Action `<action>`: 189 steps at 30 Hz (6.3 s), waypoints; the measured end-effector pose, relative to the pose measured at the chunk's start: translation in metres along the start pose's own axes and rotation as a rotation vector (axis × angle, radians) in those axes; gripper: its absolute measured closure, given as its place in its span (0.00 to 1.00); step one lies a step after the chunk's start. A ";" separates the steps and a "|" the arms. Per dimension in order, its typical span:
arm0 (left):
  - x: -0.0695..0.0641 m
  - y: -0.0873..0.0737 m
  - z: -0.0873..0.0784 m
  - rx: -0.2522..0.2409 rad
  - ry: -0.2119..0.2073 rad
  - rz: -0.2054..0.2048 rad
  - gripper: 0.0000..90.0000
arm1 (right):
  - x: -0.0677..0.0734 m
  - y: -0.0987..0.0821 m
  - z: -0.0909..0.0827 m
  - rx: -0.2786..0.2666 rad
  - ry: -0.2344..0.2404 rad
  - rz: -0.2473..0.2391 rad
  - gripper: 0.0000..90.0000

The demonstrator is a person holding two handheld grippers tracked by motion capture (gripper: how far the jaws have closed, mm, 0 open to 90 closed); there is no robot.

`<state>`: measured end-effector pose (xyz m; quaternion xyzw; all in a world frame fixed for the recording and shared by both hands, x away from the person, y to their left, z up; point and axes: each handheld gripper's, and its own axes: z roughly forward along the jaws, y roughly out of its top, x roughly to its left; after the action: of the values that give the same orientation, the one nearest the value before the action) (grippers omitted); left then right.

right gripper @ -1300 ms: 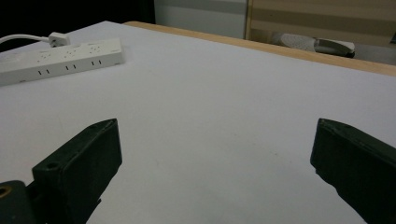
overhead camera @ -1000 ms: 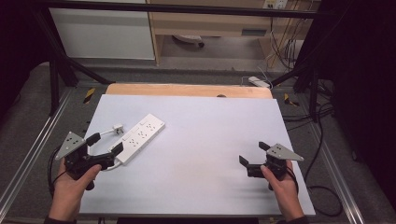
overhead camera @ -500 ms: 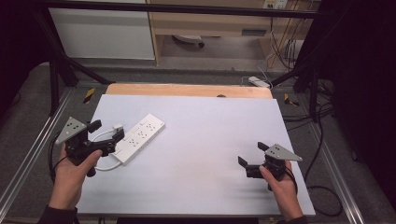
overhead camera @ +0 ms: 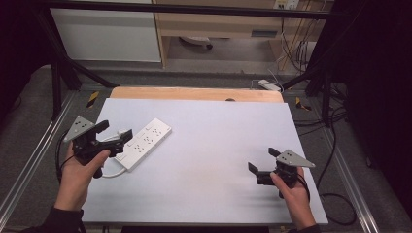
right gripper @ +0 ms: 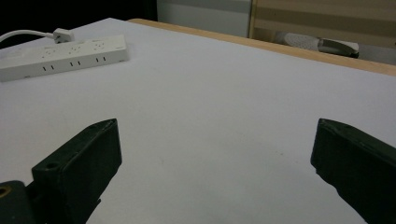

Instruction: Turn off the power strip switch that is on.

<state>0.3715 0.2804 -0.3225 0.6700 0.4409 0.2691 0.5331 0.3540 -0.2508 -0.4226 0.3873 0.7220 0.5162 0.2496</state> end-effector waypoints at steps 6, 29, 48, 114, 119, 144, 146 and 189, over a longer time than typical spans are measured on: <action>-0.006 0.002 0.010 0.008 -0.013 0.011 0.06 | -0.001 0.000 0.000 0.002 0.000 -0.002 0.03; 0.015 0.003 0.021 -0.008 0.045 -0.027 0.06 | 0.000 -0.001 0.001 0.002 0.012 0.016 0.03; 0.025 -0.018 0.039 0.032 0.050 -0.038 0.07 | 0.001 -0.002 0.003 0.018 0.011 0.017 0.03; 0.041 -0.056 0.066 0.150 0.022 -0.027 0.95 | -0.002 -0.003 0.004 0.038 -0.005 0.010 0.04; 0.042 -0.059 0.068 0.171 0.032 -0.031 0.99 | -0.002 -0.003 0.004 0.039 -0.007 0.014 0.04; 0.048 -0.072 0.076 0.278 0.053 -0.020 1.00 | -0.003 -0.003 0.003 0.038 -0.007 0.020 0.04; 0.048 -0.073 0.078 0.283 0.052 -0.015 1.00 | -0.002 -0.003 0.003 0.040 -0.008 0.019 0.04; 0.054 -0.063 0.134 0.383 0.050 0.022 1.00 | -0.002 -0.002 0.001 0.025 0.009 0.020 0.04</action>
<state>0.4886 0.2665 -0.4266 0.7571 0.4897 0.2026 0.3820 0.3552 -0.2519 -0.4253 0.3953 0.7254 0.5116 0.2361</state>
